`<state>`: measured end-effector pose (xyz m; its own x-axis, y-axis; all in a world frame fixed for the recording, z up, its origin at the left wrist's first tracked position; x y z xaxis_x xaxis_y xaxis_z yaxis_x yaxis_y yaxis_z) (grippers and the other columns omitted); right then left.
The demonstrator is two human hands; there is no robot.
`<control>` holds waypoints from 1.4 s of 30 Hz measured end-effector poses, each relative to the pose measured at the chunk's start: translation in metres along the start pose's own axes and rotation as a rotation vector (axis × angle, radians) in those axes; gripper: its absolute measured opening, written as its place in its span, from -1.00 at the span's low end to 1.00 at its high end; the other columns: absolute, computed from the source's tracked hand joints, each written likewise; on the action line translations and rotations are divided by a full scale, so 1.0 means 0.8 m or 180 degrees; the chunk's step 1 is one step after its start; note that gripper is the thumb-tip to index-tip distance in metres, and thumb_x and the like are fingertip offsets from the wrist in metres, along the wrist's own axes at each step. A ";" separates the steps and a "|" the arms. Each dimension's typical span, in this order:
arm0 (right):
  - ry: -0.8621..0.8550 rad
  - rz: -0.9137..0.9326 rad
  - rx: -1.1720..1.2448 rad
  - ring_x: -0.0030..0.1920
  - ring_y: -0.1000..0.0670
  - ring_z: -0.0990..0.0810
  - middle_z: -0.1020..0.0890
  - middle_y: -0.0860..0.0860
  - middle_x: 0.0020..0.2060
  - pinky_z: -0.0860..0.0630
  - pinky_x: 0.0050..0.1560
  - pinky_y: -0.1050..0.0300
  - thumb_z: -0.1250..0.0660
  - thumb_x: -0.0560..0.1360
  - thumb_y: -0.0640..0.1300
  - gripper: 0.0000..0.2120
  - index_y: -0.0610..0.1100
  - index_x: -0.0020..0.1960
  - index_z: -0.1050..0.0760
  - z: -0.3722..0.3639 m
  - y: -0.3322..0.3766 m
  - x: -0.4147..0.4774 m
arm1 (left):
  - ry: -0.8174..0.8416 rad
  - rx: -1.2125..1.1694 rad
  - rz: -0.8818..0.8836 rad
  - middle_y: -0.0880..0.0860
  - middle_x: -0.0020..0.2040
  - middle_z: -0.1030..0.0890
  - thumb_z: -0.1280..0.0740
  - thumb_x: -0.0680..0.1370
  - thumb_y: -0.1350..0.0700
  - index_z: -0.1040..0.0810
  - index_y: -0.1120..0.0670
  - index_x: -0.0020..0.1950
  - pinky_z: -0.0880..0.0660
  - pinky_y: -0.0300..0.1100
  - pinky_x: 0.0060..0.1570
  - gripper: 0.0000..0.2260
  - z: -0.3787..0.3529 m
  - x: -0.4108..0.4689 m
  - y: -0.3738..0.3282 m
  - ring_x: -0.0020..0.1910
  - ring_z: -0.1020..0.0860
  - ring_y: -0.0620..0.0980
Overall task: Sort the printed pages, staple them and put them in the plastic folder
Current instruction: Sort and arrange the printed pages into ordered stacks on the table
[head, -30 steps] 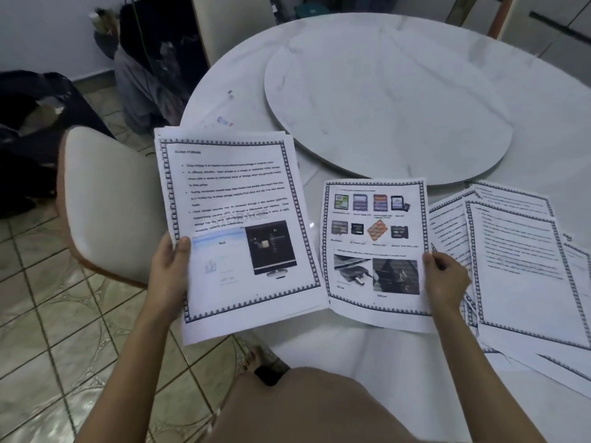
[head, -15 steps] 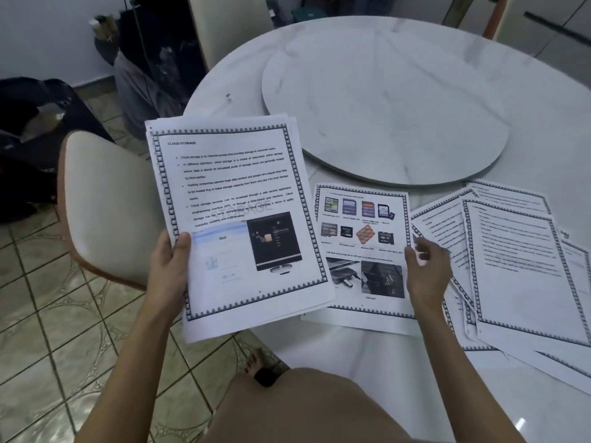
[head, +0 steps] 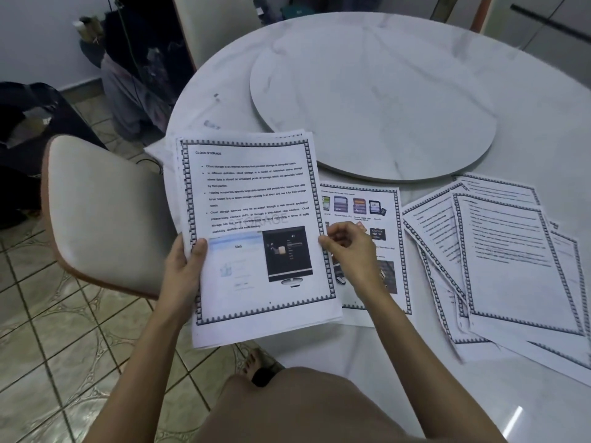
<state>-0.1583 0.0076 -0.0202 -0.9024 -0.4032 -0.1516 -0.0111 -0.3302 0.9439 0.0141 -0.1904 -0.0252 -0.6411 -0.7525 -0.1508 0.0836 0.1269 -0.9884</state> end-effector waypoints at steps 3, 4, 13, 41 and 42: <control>-0.0017 -0.0034 -0.0014 -0.23 0.13 -0.52 -0.56 0.10 -0.29 -0.49 -0.14 0.37 -0.39 0.43 -0.23 -0.84 -0.01 -0.24 -0.49 -0.001 -0.004 0.001 | 0.0030 0.0036 -0.0001 -0.10 0.05 -0.59 -0.15 0.60 0.10 -0.45 -0.12 0.08 -0.58 -0.32 -0.22 -0.84 0.001 -0.002 0.005 -0.11 -0.63 -0.20; -0.0022 -0.0045 0.0004 -0.23 0.13 -0.53 -0.57 0.10 -0.29 -0.50 -0.11 0.33 -0.38 0.44 -0.23 -0.85 -0.02 -0.23 -0.50 0.000 -0.006 0.001 | 0.0024 0.0049 -0.0006 -0.11 0.05 -0.58 -0.13 0.61 0.10 -0.44 -0.13 0.08 -0.57 -0.35 -0.23 -0.84 -0.001 -0.003 0.006 -0.11 -0.62 -0.21; 0.0034 -0.0251 -0.0141 -0.14 0.04 -0.56 -0.59 0.00 -0.18 -0.50 -0.09 0.27 -0.33 0.49 -0.16 -0.95 -0.14 -0.07 -0.52 0.002 -0.028 0.006 | 0.0047 0.0108 0.0279 -0.16 0.01 -0.57 -0.08 0.62 0.06 -0.39 0.00 0.23 -0.56 -0.39 -0.24 -0.78 -0.013 -0.005 0.027 -0.17 -0.61 -0.31; -0.1198 -0.0461 -0.0681 -0.18 0.02 -0.54 -0.63 -0.10 -0.18 -0.44 -0.18 0.34 -0.36 0.46 -0.21 -0.86 -0.26 -0.05 -0.60 0.086 -0.056 0.032 | -0.0149 0.1110 0.0339 0.11 0.17 -0.54 -0.13 0.62 0.14 -0.39 0.18 0.30 -0.44 0.00 0.18 -0.72 0.002 0.000 0.070 0.11 -0.53 0.08; -0.1264 -0.0480 -0.0693 -0.18 0.01 -0.54 -0.63 -0.11 -0.17 -0.42 -0.16 0.30 -0.35 0.46 -0.22 -0.86 -0.27 -0.03 -0.60 0.094 -0.057 0.032 | -0.0154 0.1158 0.0309 0.11 0.16 -0.55 -0.13 0.62 0.14 -0.39 0.18 0.30 -0.45 0.01 0.19 -0.73 0.003 0.001 0.069 0.12 -0.53 0.10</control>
<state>-0.2135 0.0764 -0.0452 -0.9930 0.0064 -0.1182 -0.1024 -0.5482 0.8300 0.0201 -0.1859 -0.0800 -0.5809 -0.7790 -0.2361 0.4131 -0.0323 -0.9101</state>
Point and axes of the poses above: each hand's wrist, its own x-axis towards the middle knuckle, its own z-axis out of the back of the hand, y = z × x, the point moved 3 cm from there along x, towards the middle knuckle
